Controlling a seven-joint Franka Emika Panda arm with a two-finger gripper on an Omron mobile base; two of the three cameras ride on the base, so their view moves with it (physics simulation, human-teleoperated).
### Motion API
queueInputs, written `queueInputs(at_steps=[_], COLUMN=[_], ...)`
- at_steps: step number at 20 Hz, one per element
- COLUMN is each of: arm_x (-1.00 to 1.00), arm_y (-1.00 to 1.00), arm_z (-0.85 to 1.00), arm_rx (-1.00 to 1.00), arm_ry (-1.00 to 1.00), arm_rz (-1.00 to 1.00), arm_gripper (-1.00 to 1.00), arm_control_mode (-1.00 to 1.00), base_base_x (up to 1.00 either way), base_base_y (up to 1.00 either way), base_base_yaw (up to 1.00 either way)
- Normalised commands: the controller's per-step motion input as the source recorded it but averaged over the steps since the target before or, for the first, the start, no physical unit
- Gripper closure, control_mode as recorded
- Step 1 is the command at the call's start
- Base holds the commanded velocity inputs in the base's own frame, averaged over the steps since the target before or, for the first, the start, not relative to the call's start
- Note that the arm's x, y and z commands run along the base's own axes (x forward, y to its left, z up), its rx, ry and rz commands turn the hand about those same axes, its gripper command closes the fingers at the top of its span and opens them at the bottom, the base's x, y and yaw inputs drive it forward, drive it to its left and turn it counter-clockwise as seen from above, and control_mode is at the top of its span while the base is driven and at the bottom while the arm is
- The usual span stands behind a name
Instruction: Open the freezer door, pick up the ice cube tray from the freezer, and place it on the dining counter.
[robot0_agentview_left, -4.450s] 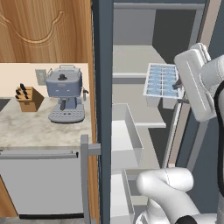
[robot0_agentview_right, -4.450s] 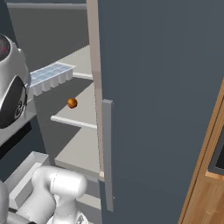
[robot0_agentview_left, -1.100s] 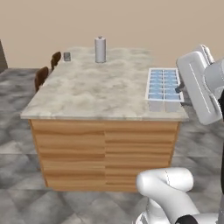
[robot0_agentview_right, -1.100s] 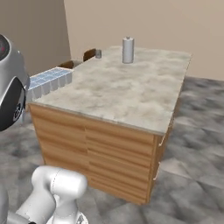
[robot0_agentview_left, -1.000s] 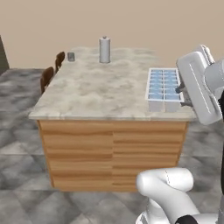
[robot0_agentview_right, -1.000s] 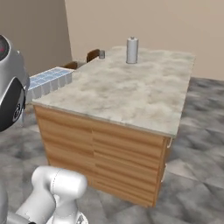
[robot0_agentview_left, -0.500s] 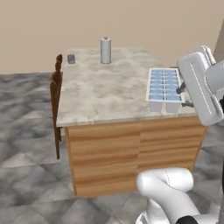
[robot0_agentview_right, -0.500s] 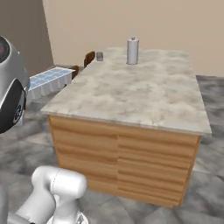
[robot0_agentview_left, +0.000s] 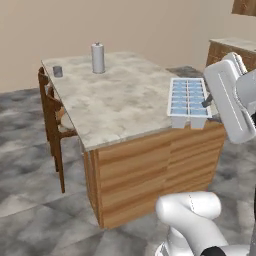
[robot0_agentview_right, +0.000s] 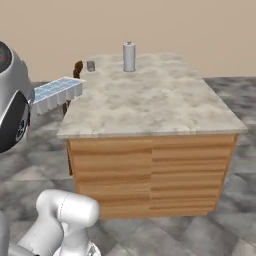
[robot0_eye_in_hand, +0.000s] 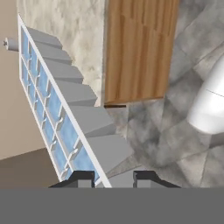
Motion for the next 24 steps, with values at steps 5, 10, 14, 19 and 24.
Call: queueInputs(at_steps=[5, 10, 14, 19, 24], arm_x=[0.0, 0.0, 0.0, 0.0, 0.0], arm_y=[0.0, 0.0, 0.0, 0.0, 0.0], arm_z=[0.0, 0.0, 0.0, 0.0, 0.0], arm_rx=[0.0, 0.0, 0.0, 0.0, 0.0], arm_ry=[0.0, 0.0, 0.0, 0.0, 0.0], arm_rz=[0.0, 0.0, 0.0, 0.0, 0.0], arm_gripper=[1.0, 1.0, 1.0, 1.0, 1.0], arm_control_mode=[1.0, 1.0, 1.0, 1.0, 1.0], base_base_x=[0.0, 0.0, 0.0, 0.04, 0.15], base_base_y=[1.0, 1.0, 1.0, 1.0, 1.0], base_base_yaw=[-0.49, -0.51, -0.55, -0.54, -0.52])
